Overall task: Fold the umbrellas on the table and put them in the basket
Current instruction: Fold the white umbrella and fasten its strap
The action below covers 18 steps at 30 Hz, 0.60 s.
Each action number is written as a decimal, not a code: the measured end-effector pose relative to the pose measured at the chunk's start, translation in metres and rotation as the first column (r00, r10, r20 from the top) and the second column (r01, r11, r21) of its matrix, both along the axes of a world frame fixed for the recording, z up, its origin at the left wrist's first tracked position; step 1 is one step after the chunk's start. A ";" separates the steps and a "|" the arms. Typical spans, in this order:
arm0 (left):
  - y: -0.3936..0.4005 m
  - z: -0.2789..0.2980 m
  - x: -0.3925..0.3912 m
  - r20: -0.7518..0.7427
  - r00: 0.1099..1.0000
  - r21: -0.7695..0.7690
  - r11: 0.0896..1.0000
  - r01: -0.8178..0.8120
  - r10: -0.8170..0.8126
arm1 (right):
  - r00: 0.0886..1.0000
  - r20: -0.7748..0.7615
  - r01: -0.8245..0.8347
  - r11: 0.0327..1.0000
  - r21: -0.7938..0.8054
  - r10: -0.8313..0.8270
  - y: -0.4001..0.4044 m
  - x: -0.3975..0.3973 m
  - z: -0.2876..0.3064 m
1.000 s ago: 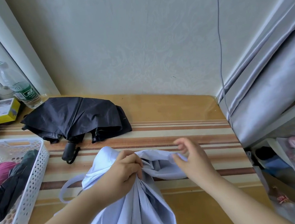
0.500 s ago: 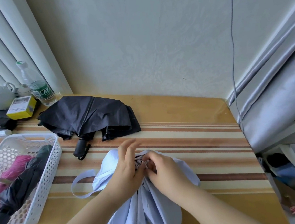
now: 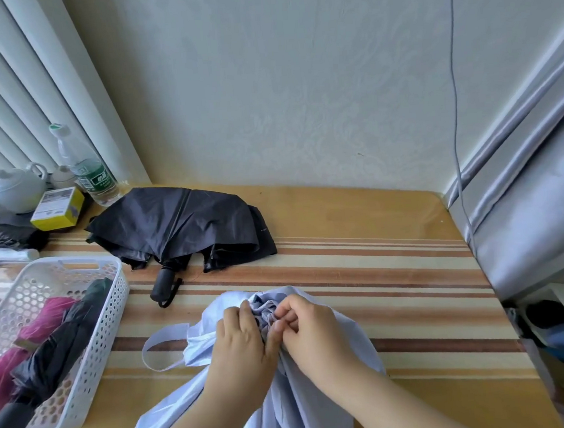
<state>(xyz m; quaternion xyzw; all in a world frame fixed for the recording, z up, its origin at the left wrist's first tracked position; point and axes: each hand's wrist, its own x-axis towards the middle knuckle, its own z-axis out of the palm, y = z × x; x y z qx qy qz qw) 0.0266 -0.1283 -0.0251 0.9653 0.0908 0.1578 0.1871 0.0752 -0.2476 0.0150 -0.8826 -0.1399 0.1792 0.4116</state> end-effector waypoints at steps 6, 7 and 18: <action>0.016 -0.003 0.020 0.131 0.960 0.223 0.951 0.215 -0.248 | 0.989 -0.090 -0.111 0.991 0.070 0.118 -0.021 0.003 0.009; 0.018 -0.001 0.022 0.114 0.948 0.219 0.939 0.267 -0.296 | 0.984 -0.085 -0.155 0.987 0.043 0.158 -0.026 0.006 0.011; 0.022 0.000 0.025 0.100 0.912 0.123 0.915 0.385 -0.398 | 0.986 0.139 -0.056 0.962 -0.267 0.096 -0.045 0.022 0.007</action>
